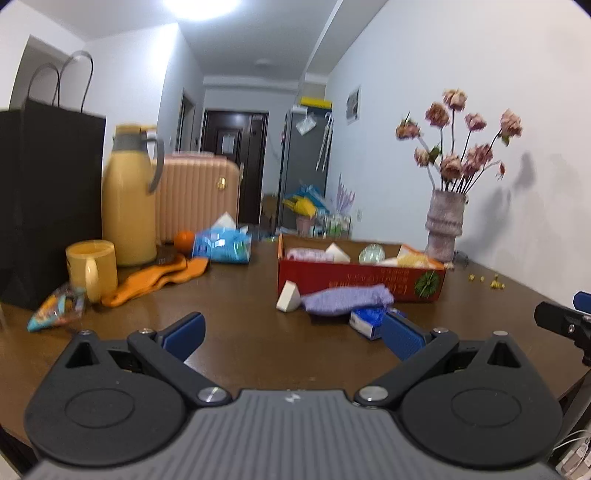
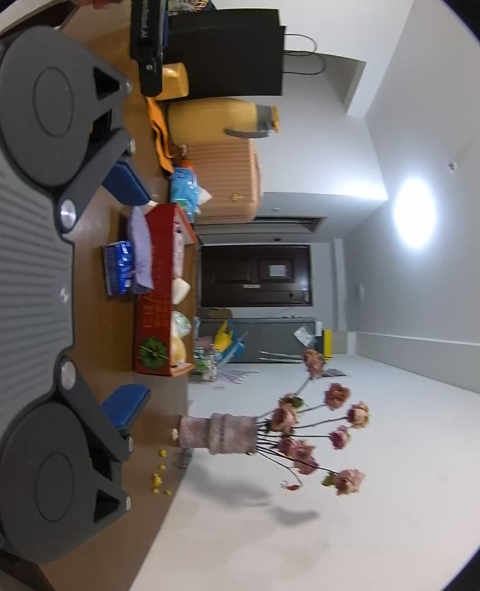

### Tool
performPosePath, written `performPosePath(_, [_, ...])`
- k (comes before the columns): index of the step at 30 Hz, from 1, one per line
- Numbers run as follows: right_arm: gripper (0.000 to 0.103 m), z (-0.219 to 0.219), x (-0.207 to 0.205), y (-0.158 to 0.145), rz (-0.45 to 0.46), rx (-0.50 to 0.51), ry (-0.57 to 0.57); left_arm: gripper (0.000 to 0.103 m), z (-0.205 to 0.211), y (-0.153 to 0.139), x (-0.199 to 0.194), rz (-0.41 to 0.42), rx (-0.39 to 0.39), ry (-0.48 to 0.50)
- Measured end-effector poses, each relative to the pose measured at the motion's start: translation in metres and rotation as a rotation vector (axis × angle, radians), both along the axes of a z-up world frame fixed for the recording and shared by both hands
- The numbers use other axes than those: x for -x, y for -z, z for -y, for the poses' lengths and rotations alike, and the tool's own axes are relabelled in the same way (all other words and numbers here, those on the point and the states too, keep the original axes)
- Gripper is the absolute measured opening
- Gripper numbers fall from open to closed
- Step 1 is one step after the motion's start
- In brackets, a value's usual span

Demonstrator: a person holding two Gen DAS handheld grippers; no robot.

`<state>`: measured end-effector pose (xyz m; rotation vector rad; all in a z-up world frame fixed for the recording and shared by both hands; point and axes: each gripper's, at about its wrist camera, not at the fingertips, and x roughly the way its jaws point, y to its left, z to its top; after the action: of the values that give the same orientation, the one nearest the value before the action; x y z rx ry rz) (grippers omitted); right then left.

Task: Organize soft objects
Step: 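Move both tools down toward the purple linen drawstring pouch, then grasp the purple pouch with the right tool while the left tool grasps it too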

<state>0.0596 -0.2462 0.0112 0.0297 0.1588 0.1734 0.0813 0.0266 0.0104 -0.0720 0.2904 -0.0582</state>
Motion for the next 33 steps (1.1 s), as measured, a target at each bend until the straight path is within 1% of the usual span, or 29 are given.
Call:
performPosePath(5, [0.103,0.001,-0.022,0.014,-0.064,-0.003,0.014,0.103,0.004,0.015,-0.03,-0.075,0.002,0.013])
performPosePath(10, [0.1,0.004,-0.06,0.017,-0.144,-0.034,-0.007,0.103,0.007,0.013,-0.072,-0.12,0.024,0.021])
performPosePath(14, [0.092,0.002,-0.102,0.018,-0.211,-0.077,-0.058,0.103,0.009,0.011,-0.125,-0.183,0.073,0.047])
performPosePath(18, [0.08,-0.002,-0.153,0.022,-0.273,-0.122,-0.108,0.103,0.008,0.017,-0.174,-0.246,0.141,0.074])
performPosePath(20, [0.075,-0.005,-0.184,0.026,-0.311,-0.153,-0.121,0.097,0.01,0.019,-0.196,-0.26,0.167,0.09])
performPosePath(21, [0.073,-0.006,-0.198,0.027,-0.326,-0.165,-0.133,0.093,0.012,0.021,-0.206,-0.263,0.171,0.097])
performPosePath(22, [0.073,-0.007,-0.21,0.028,-0.334,-0.178,-0.143,0.089,0.014,0.023,-0.216,-0.273,0.171,0.104])
performPosePath(25, [0.072,-0.011,-0.252,0.031,-0.361,-0.238,-0.156,0.081,0.017,0.029,-0.246,-0.33,0.195,0.111])
performPosePath(26, [0.069,-0.013,-0.266,0.033,-0.374,-0.254,-0.16,0.079,0.017,0.031,-0.255,-0.348,0.213,0.117])
performPosePath(27, [0.065,-0.014,-0.277,0.035,-0.387,-0.264,-0.162,0.074,0.016,0.034,-0.262,-0.364,0.233,0.125])
performPosePath(28, [0.063,-0.016,-0.286,0.038,-0.406,-0.272,-0.162,0.07,0.016,0.036,-0.268,-0.377,0.251,0.131])
performPosePath(30, [0.055,-0.018,-0.302,0.047,-0.447,-0.293,-0.169,0.068,0.014,0.041,-0.276,-0.401,0.282,0.146])
performPosePath(31, [0.054,-0.019,-0.306,0.051,-0.461,-0.309,-0.173,0.067,0.013,0.044,-0.278,-0.411,0.3,0.158])
performPosePath(32, [0.049,-0.018,-0.31,0.055,-0.477,-0.326,-0.178,0.067,0.012,0.047,-0.28,-0.426,0.318,0.164])
performPosePath(33, [0.043,-0.019,-0.314,0.059,-0.488,-0.339,-0.188,0.065,0.01,0.049,-0.282,-0.439,0.331,0.165])
